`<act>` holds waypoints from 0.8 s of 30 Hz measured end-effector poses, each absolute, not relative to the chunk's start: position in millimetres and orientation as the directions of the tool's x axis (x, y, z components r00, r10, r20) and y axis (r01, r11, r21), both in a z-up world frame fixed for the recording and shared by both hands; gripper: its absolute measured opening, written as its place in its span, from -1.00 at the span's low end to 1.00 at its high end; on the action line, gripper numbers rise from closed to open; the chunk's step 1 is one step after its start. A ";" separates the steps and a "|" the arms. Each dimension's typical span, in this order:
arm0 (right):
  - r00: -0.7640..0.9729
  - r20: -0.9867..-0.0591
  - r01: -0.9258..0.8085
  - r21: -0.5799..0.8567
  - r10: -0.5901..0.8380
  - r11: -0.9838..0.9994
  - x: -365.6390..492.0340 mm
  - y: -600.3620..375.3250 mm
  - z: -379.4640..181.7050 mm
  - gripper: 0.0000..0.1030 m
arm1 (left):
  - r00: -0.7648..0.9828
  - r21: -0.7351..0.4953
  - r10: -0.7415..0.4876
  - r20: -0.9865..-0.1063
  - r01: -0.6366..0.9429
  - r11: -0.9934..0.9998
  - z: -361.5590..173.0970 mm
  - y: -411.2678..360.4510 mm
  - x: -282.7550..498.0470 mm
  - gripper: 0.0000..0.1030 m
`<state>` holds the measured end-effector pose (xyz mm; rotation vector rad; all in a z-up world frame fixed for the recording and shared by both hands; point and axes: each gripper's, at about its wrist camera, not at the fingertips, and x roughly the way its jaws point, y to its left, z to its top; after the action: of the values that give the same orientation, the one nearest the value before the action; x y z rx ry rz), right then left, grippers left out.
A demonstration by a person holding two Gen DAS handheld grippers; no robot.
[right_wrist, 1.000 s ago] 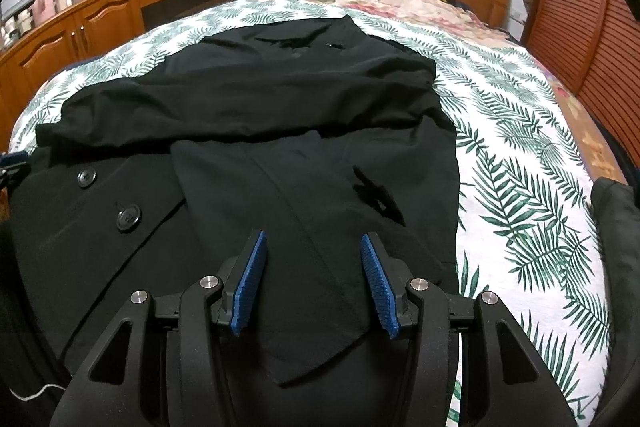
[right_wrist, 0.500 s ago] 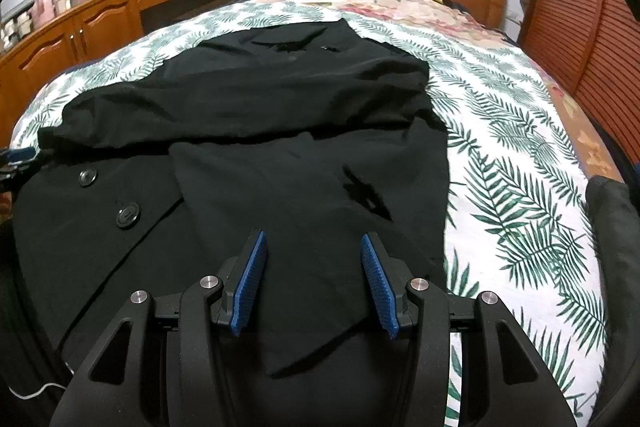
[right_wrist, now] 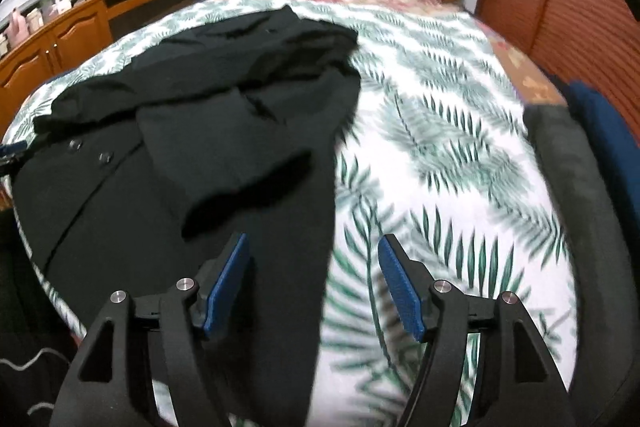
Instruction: Fold large clothes
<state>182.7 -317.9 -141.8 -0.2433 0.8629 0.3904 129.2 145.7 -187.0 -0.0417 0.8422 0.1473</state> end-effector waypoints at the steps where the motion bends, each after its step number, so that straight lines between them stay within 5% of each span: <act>1: 0.580 -0.780 -0.433 -0.048 0.237 0.900 179.5 -319.6 -143.4 0.33 | 0.654 0.017 0.107 -0.749 -0.143 0.990 -186.7 146.5 130.1 0.14; 9: 0.535 -0.792 -0.442 0.035 0.295 0.897 161.0 -322.4 -158.1 0.33 | 0.643 0.017 0.094 -0.760 -0.125 0.992 -184.4 145.5 130.2 0.14; 14: 0.529 -0.783 -0.471 0.047 0.326 0.881 158.2 -307.8 -157.9 -0.14 | 0.647 -0.032 0.001 -0.762 -0.040 0.999 -181.9 138.1 120.1 0.10; 18: 0.537 -0.773 -0.463 0.064 0.337 0.884 154.8 -299.8 -153.7 -0.76 | 0.653 -0.061 -0.047 -0.756 0.002 0.998 -179.0 136.7 110.8 -0.18; 20: 0.542 -0.769 -0.456 0.070 0.339 0.887 153.6 -295.2 -150.3 -0.83 | 0.657 -0.063 -0.066 -0.751 0.028 0.998 -178.8 135.4 107.0 -0.40; 22: 0.559 -0.752 -0.440 0.086 0.348 0.894 150.8 -292.9 -141.9 -0.88 | 0.659 -0.069 -0.093 -0.746 0.063 0.996 -177.1 134.4 103.3 -0.90; 24: 0.588 -0.733 -0.422 0.084 0.343 0.903 148.3 -290.5 -129.4 -0.90 | 0.668 -0.070 -0.116 -0.735 0.095 0.993 -170.5 131.6 99.9 -0.94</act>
<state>148.3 -290.5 -129.4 -0.1028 0.8303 0.4468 99.9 131.6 -170.5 -0.0270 0.8314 -0.1187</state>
